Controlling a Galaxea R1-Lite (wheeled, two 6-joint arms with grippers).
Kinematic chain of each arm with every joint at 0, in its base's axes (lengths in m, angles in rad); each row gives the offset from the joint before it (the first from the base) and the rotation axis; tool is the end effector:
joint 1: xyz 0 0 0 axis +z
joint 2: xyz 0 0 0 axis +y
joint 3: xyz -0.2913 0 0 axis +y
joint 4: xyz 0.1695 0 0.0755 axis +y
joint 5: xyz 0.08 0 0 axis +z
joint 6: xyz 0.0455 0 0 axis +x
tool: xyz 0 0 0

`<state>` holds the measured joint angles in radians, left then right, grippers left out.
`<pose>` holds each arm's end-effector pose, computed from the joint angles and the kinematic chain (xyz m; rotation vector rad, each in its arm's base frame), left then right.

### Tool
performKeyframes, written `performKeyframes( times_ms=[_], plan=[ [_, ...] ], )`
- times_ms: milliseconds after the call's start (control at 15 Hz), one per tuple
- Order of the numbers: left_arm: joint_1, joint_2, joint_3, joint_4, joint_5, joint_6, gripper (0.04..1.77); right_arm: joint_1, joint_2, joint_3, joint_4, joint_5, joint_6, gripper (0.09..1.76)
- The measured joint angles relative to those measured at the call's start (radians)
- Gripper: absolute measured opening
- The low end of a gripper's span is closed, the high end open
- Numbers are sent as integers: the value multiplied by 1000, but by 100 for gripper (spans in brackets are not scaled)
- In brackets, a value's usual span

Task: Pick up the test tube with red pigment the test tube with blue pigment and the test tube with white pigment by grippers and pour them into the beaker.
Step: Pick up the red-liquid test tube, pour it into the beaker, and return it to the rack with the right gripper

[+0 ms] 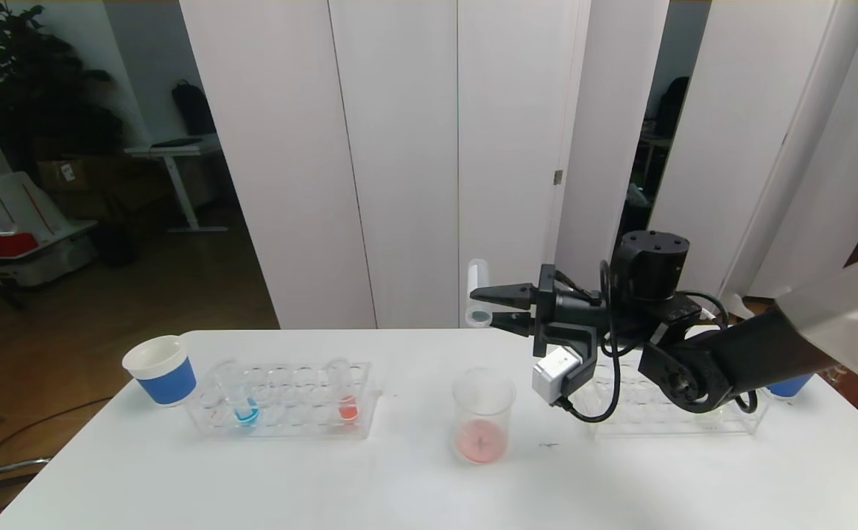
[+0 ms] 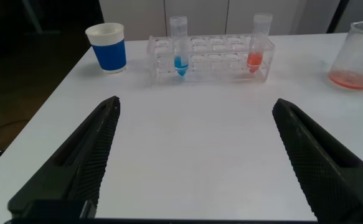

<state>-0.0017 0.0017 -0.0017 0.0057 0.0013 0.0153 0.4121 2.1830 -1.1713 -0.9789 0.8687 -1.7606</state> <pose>0.0037 0.0001 0.0753 0.0153 0.0057 -0.0004 0.3807 0.2043 0.1312 -1.4804 -1.0829 0.9445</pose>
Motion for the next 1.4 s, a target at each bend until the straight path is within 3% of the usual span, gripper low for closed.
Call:
performKeyframes(
  times_ms=[667, 867, 1133, 1267, 1400],
  plan=[
    [2, 0, 0, 0, 0, 0, 175, 14, -66, 22, 3, -74, 102, 59],
    [2, 0, 0, 0, 0, 0, 175, 10, -102, 55, 40, -203, 187, 59],
    [2, 0, 0, 0, 0, 0, 175, 19, -144, 77, 51, -407, 459, 59],
    [2, 0, 0, 0, 0, 0, 175, 29, -156, 83, 36, -493, 660, 59],
    [2, 0, 0, 0, 0, 0, 175, 43, -160, 87, -64, -642, 901, 59]
  ],
)
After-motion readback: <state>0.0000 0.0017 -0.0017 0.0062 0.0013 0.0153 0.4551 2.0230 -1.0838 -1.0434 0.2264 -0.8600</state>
